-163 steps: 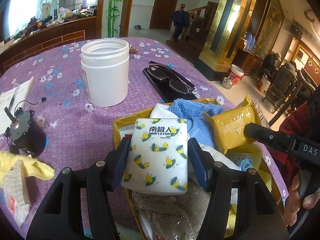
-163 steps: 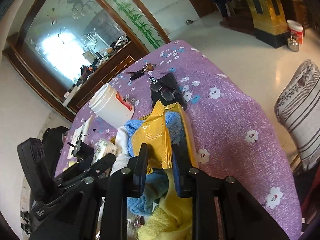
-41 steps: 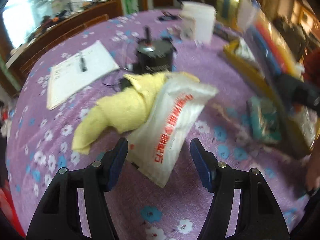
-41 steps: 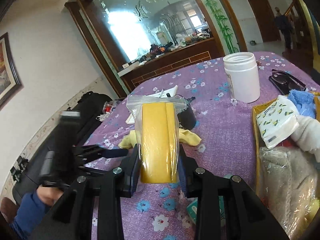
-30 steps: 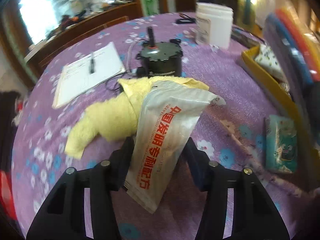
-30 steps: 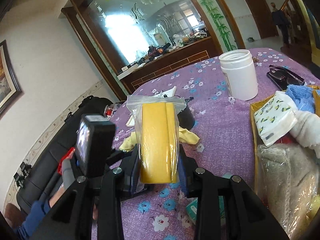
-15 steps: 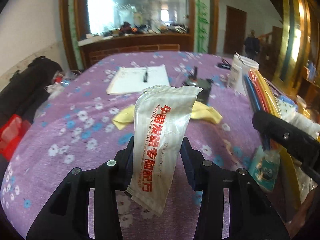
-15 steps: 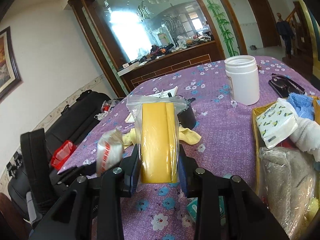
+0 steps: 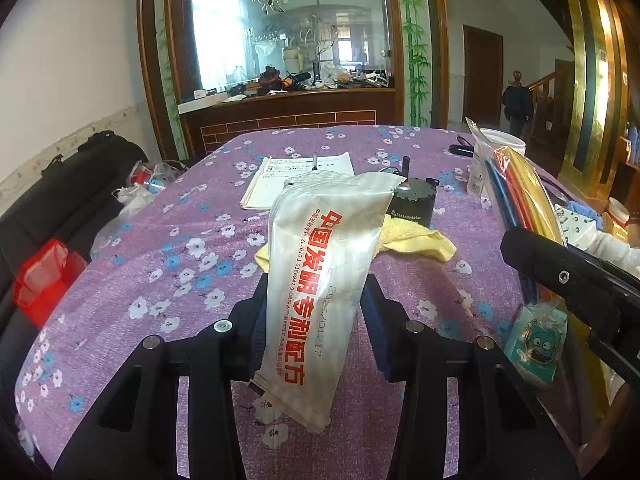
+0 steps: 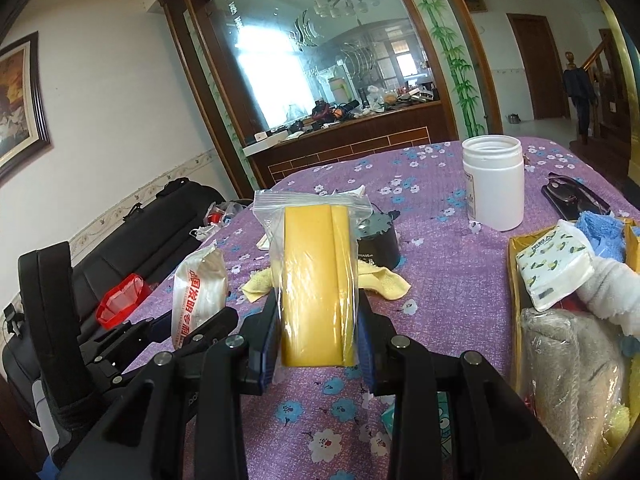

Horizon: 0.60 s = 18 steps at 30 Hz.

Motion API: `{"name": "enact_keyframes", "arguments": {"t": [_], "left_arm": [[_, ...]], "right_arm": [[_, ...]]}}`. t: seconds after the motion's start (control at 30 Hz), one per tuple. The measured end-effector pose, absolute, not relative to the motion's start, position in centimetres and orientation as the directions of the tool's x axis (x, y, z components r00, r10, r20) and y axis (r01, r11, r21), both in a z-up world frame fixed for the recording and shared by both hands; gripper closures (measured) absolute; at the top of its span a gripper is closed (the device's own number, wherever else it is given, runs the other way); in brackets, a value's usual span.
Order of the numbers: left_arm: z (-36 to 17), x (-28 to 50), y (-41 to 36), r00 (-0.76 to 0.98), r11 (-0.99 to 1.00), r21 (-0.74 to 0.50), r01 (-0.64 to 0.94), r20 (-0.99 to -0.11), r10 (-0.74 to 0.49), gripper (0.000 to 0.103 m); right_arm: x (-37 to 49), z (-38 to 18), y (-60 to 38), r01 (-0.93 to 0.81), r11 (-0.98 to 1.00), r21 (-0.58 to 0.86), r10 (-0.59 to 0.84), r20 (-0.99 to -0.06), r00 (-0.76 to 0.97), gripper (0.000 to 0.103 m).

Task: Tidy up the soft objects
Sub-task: 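Carry the red-printed packet and bagged yellow sponge toward the white box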

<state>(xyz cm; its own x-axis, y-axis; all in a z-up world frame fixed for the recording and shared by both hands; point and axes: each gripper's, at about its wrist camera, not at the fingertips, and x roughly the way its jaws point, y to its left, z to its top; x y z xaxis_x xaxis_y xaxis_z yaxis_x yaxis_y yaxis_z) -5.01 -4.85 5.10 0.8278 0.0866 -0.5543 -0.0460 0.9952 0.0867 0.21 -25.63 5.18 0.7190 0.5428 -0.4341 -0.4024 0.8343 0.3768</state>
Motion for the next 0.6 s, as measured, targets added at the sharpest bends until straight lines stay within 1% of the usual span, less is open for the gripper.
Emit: {"name": "enact_keyframes", "arguments": {"t": [0.6], "left_arm": [[6.6, -7.2, -6.6, 0.851, 0.989, 0.137, -0.048, -0.513, 0.112, 0.060]], "right_arm": [[-1.2, 6.1, -27.3, -0.374, 0.833, 0.408, 0.534, -0.416, 0.736, 0.070]]}}
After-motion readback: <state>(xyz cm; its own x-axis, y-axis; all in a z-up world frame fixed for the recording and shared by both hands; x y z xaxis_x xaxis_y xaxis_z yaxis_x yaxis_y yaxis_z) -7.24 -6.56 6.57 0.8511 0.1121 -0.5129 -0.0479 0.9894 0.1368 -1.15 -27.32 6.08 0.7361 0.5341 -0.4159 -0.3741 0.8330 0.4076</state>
